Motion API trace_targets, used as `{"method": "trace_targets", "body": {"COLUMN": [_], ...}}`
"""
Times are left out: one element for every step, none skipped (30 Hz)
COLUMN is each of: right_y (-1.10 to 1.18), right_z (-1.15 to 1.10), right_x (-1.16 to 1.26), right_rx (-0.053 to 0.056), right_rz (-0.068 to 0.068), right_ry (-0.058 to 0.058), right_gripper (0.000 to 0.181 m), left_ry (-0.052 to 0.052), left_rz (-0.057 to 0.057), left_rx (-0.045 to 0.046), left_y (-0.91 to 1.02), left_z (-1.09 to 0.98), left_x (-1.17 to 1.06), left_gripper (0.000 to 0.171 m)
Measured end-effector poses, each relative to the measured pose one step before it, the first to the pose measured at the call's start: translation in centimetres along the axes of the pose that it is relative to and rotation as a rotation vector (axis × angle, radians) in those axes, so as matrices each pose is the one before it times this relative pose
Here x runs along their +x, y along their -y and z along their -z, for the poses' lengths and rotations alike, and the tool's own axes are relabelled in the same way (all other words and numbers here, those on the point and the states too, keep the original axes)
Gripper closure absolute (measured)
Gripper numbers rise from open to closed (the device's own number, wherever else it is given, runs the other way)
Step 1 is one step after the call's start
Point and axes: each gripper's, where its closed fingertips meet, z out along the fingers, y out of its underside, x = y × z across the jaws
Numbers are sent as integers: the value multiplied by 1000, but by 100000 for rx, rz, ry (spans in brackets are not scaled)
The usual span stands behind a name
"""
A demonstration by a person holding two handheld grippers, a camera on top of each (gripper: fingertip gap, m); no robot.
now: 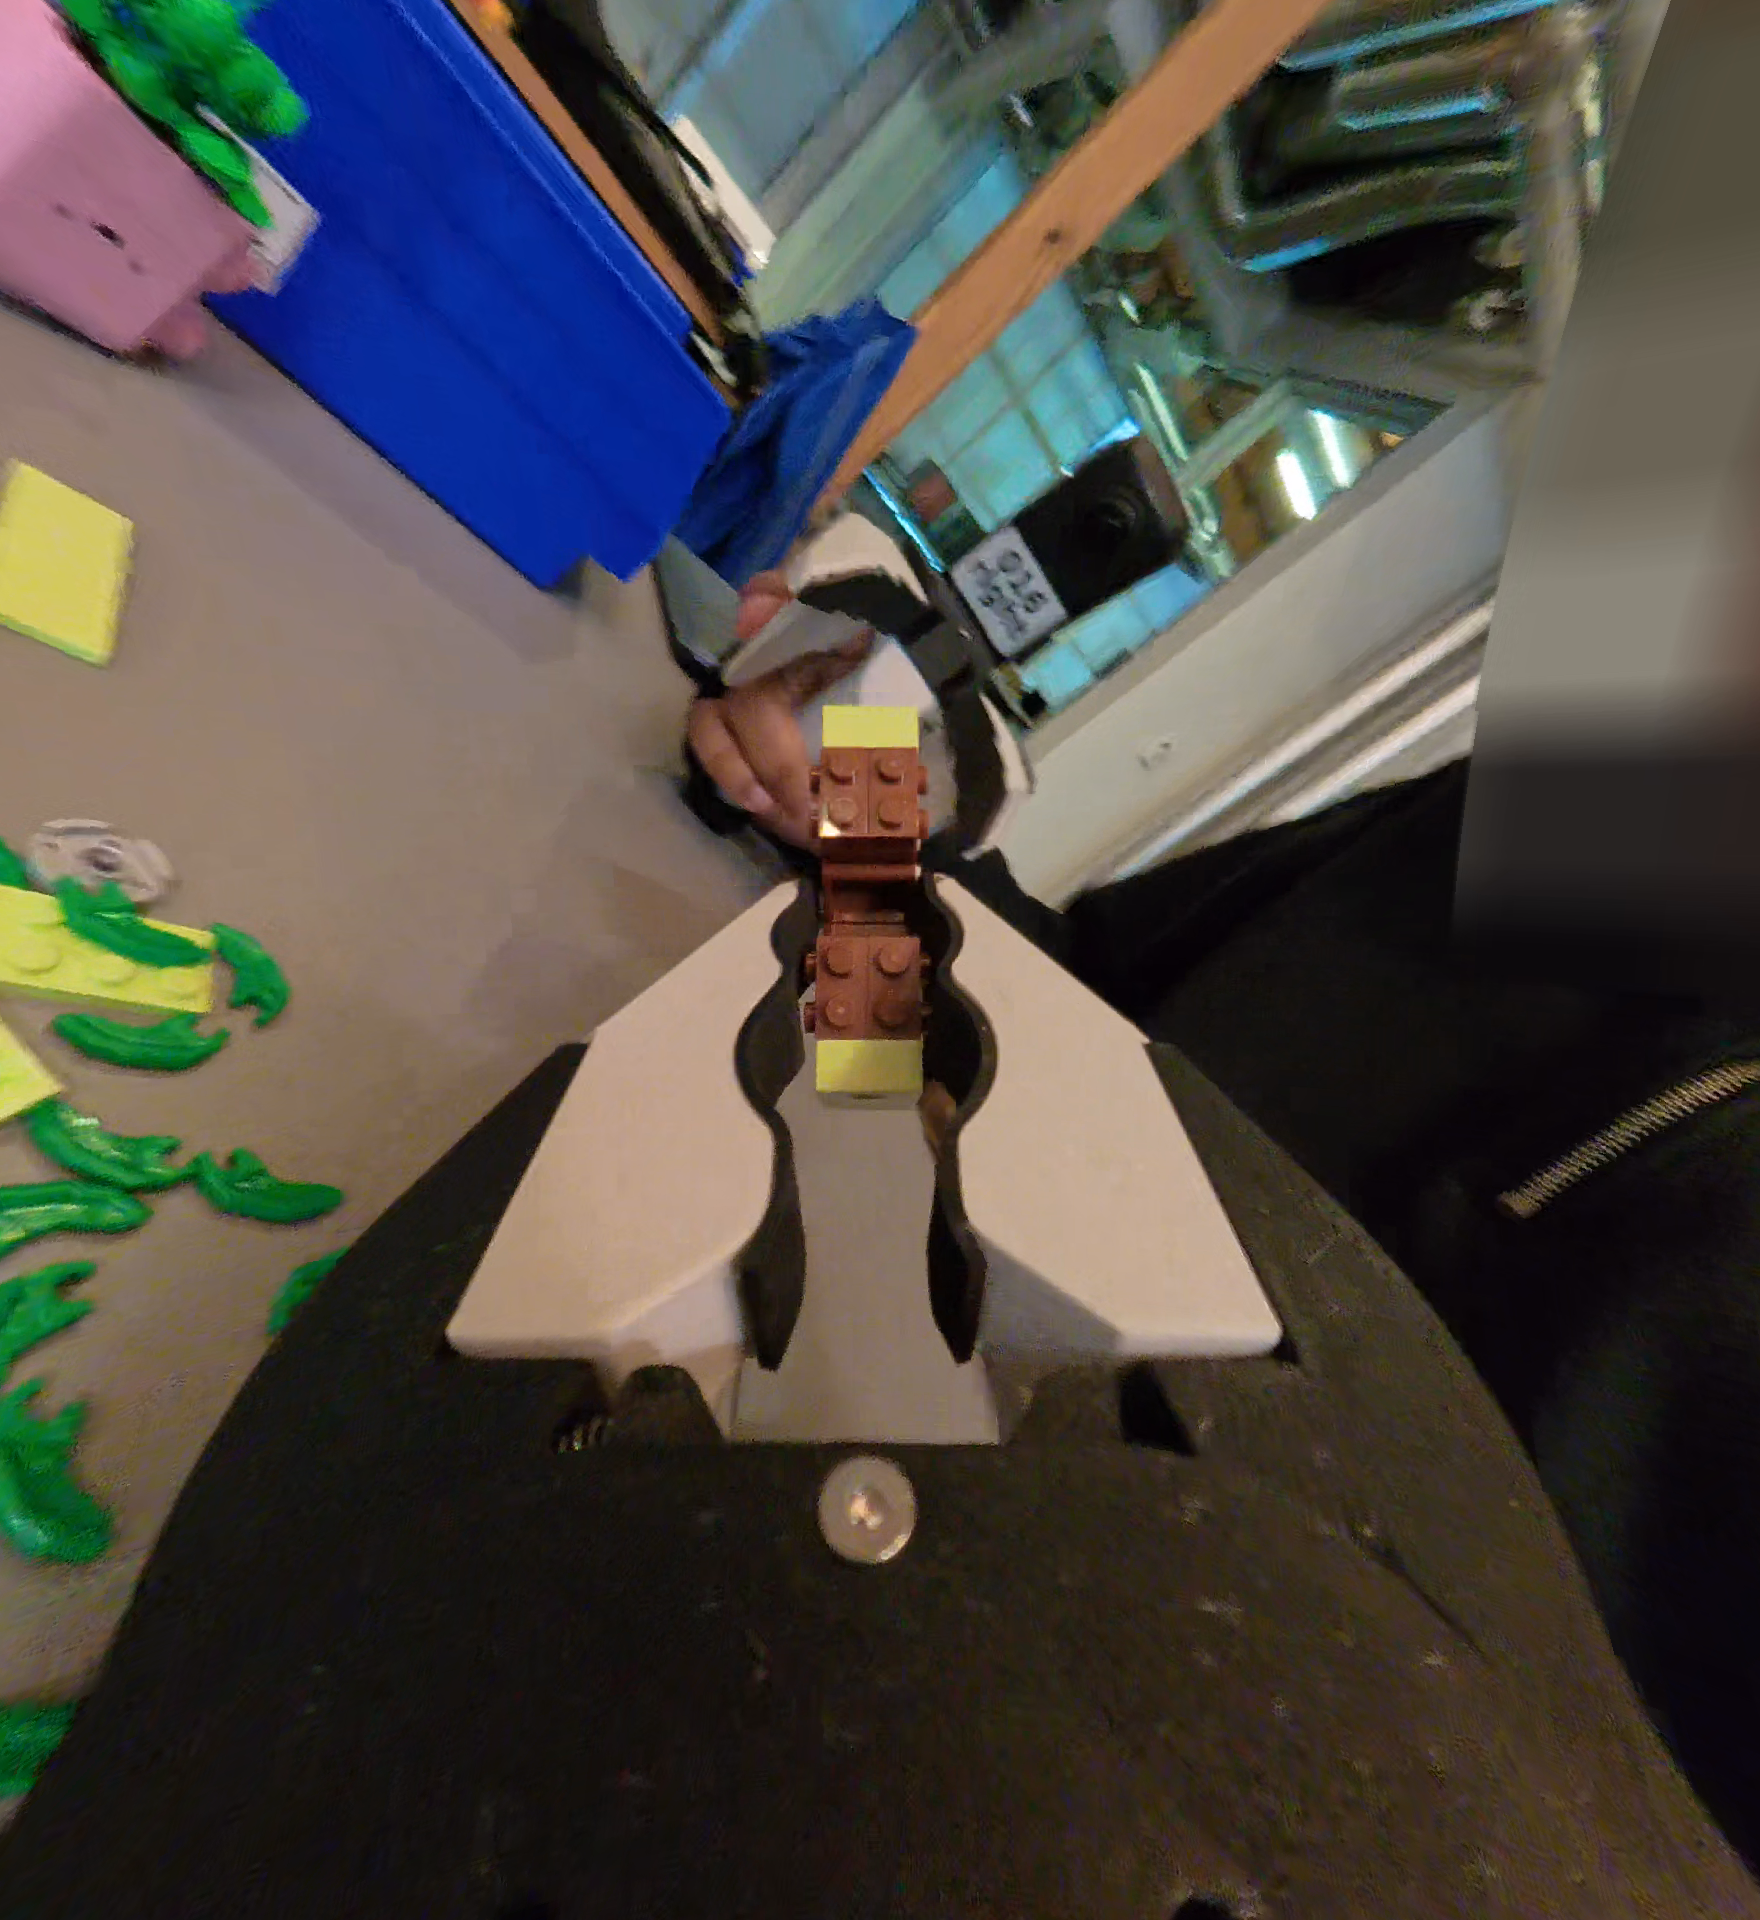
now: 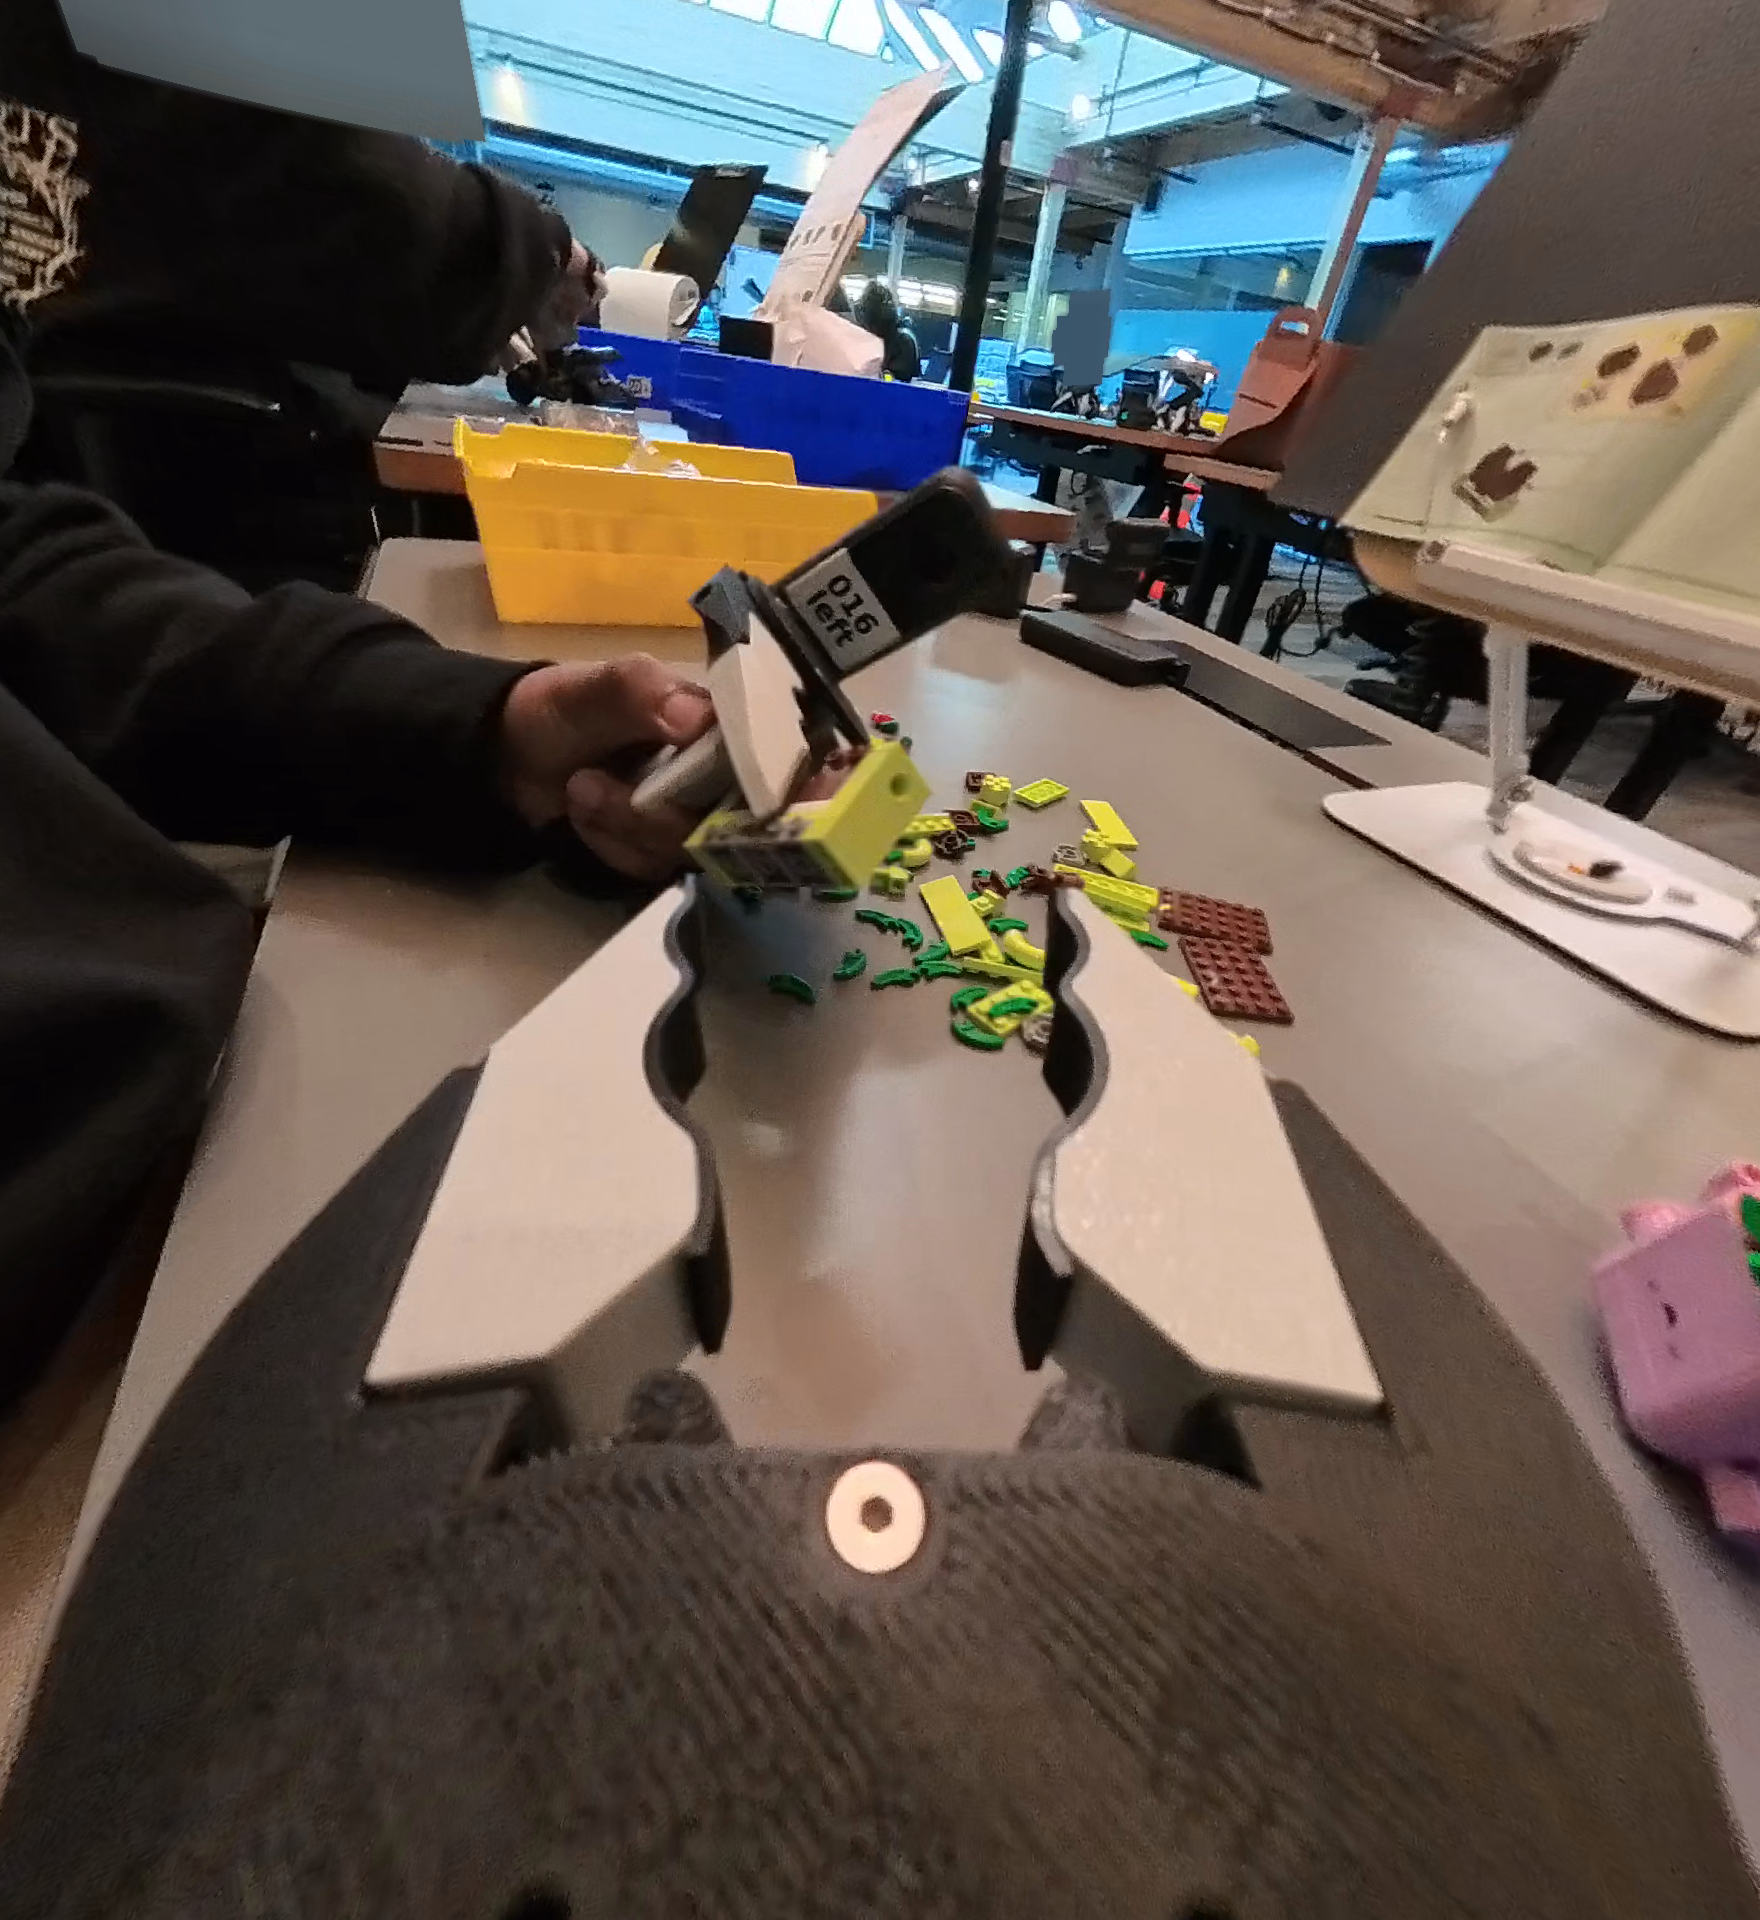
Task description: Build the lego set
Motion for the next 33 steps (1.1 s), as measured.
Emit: {"method": "trace_targets", "body": {"right_y": [77, 223, 339, 457, 576, 724, 803, 660, 373, 34, -187, -208, -115, -54, -102, -217, -263, -179, -13, 116, 175, 136, 37, -9, -3, -30, -46, -21, -9, -30, -18, -22, -2], "right_z": [-76, 10, 84, 152, 201, 218, 167, 76, -7, -109, -187, -231, -232, -260, -268, -263, -223, -148, -93, -15, 27, 30, -9, -15, -29, -40, -37, -22, -21, -22, -20, -12, -11], "right_x": [-302, -378, -526, -629, -822, -945, -711, -473, -342, -212, -106, -183, -310, -350, -286, -203, -173, -90, -4, 17, 50, 5, -16, -39, -58, -99, -82, -24, 10, -9, -42, -67, -70], "right_rx": [586, 1693, 2553, 3374, 4278, 5500, 6302, 5512, 3260, 516, -1335, -1424, -588, 23, -329, -1401, -1852, -1254, 79, 1226, 1612, 1281, 434, 18, 9, -151, -254, -114, -100, -171, -165, -132, -15], "right_rz": [1839, 877, -139, -1208, -2234, -2994, -3481, -3283, -2673, -1704, -664, -378, -709, -937, -596, 304, 961, 935, 1029, 1159, 1097, 813, 369, 231, 374, 369, 240, 153, 63, 65, 134, 169, 190], "right_ry": [524, 1479, 2823, 3851, 5126, 5976, 4544, 3107, 2465, 1552, 702, 926, 1654, 1899, 1453, 783, 478, -8, -365, -627, -720, -284, -57, 162, 236, 523, 402, 47, -137, -41, 170, 395, 307], "right_gripper": [118, 121, 123, 126, 133, 142, 142, 142, 140, 135, 130, 128, 127, 127, 127, 128, 132, 136, 138, 139, 142, 144, 146, 148, 150, 150, 150, 150, 150, 150, 150, 150, 150], "left_ry": [-5181, -5613, -5327, -3806, -2382, -2984, -4283, -4062, -2869, -1752, -1041, -1401, -1550, -1380, -1147, -1278, -1397, -1400, -786, -275, -335, -680, -975, -927, -439, -366, -454, -446, -382, -340, -250, -123, -126], "left_rz": [1132, 1403, 1512, 1299, 819, 291, 921, 1594, 1564, 1190, 1427, 1533, 1554, 1640, 1540, 1183, 528, 302, 647, 674, 630, 668, 497, 410, 447, 379, 444, 537, 474, 475, 455, 215, 120], "left_rx": [-3760, -4610, -4874, -3938, -2717, -1335, -173, -162, -608, -706, -342, -8, 399, 406, 327, 207, 288, 318, 379, 261, -43, -29, -82, -382, -731, -668, -241, 108, 270, 119, -84, -306, -277], "left_y": [-609, -712, -754, -638, -474, -243, -34, -23, -97, -145, -102, -49, 9, 20, 12, 0, 15, 23, 46, 18, -41, -38, -36, -80, -129, -122, -58, 1, 8, 0, -27, -56, -51], "left_z": [-167, -289, -395, -474, -524, -536, -498, -439, -370, -294, -230, -187, -123, -78, -46, -14, -10, -5, 9, 12, 10, 9, -37, -61, -102, -107, -71, -6, 22, 27, 4, -42, -36], "left_x": [745, 788, 750, 573, 458, 609, 766, 638, 393, 178, 20, 39, 35, -2, -23, 12, 69, 126, 38, -26, -32, 19, 71, 78, 10, 8, 13, -13, -14, -17, -10, -11, -2], "left_gripper": [157, 157, 157, 157, 157, 156, 157, 157, 157, 157, 157, 157, 157, 157, 157, 157, 157, 157, 157, 157, 157, 157, 157, 157, 157, 157, 157, 157, 157, 157, 157, 157, 157]}}
